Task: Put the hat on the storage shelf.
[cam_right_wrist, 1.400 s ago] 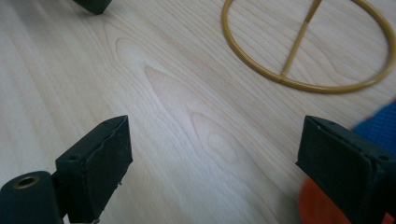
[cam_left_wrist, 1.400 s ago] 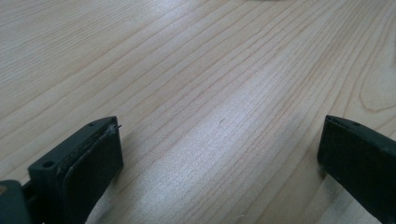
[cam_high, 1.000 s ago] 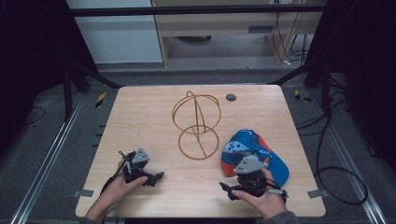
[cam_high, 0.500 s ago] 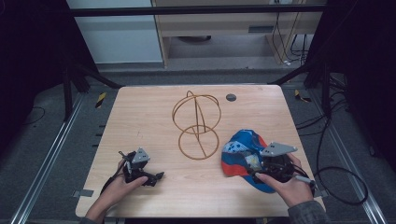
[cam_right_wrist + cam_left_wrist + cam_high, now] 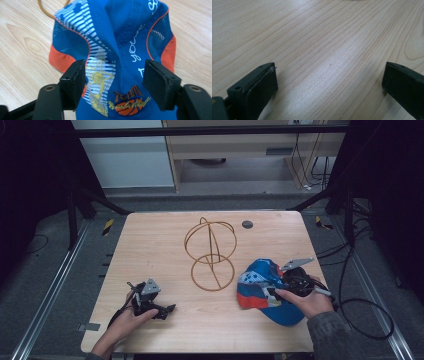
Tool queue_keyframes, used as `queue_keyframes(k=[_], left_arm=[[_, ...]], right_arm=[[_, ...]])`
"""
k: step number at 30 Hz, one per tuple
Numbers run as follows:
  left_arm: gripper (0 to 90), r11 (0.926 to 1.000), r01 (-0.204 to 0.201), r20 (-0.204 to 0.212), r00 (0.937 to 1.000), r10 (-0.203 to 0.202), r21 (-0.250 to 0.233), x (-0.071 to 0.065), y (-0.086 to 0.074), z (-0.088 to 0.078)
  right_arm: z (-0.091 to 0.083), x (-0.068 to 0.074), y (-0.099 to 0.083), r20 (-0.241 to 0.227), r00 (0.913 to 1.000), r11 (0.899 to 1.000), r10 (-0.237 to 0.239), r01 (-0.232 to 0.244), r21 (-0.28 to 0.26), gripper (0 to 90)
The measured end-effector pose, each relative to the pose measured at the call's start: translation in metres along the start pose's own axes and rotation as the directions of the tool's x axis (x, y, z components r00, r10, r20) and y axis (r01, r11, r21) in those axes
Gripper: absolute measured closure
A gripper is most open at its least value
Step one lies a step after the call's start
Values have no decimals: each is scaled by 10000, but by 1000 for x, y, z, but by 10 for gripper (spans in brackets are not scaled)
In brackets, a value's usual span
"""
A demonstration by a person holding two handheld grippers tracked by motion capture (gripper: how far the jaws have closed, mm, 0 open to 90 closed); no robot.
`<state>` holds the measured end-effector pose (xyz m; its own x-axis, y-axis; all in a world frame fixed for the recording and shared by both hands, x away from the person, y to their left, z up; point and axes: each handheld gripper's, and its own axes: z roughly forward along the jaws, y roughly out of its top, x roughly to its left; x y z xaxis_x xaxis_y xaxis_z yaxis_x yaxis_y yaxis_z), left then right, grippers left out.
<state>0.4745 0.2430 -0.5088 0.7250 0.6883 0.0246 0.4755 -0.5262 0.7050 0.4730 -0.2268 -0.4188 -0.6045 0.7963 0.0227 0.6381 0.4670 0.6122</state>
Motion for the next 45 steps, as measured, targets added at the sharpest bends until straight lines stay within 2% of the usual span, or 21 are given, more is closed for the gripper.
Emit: queue_keyframes(k=[2,5,7,10,16,19,20,21,22,27,37,45], left_arm=[[0,10000,38,5,10000,-38,-33,0,0,0],[0,10000,24,3,10000,-24,-19,0,0,0],[0,10000,30,2,10000,-30,-26,0,0,0],[0,10000,16,5,10000,-16,-12,0,0,0],[0,10000,26,5,10000,-26,-21,0,0,0],[0,10000,15,5,10000,-15,-13,0,0,0],[0,10000,15,5,10000,-15,-13,0,0,0],[0,10000,39,6,10000,-39,-32,0,0,0],[0,10000,14,5,10000,-14,-11,0,0,0],[0,10000,13,2,10000,-13,-13,0,0,0],[0,10000,49,14,10000,-49,-34,0,0,0],[0,9999,98,10,10000,-98,-77,-1,0,0]], right_arm=[[4,-2,2,-157,9999,9999,-71,74,143,395],[10,-4,5,-139,9999,9992,-94,100,391,432],[13,-5,6,-185,9998,9987,35,-25,513,457],[16,-5,7,-239,9996,9973,-169,186,707,528],[18,-7,5,-292,9993,9946,-233,262,1001,708],[16,-8,5,-456,9986,9951,-257,299,944,814],[16,-8,5,-456,9986,9951,-257,299,944,814],[15,-8,5,-540,9982,9953,-271,319,913,866],[14,-8,5,-533,9982,9951,-267,316,932,882],[6,-11,5,-710,9973,9961,-183,243,850,897],[-27,-15,15,-961,9951,9997,-221,233,118,898],[-59,-20,33,-657,9969,9971,-443,400,-648,897]])
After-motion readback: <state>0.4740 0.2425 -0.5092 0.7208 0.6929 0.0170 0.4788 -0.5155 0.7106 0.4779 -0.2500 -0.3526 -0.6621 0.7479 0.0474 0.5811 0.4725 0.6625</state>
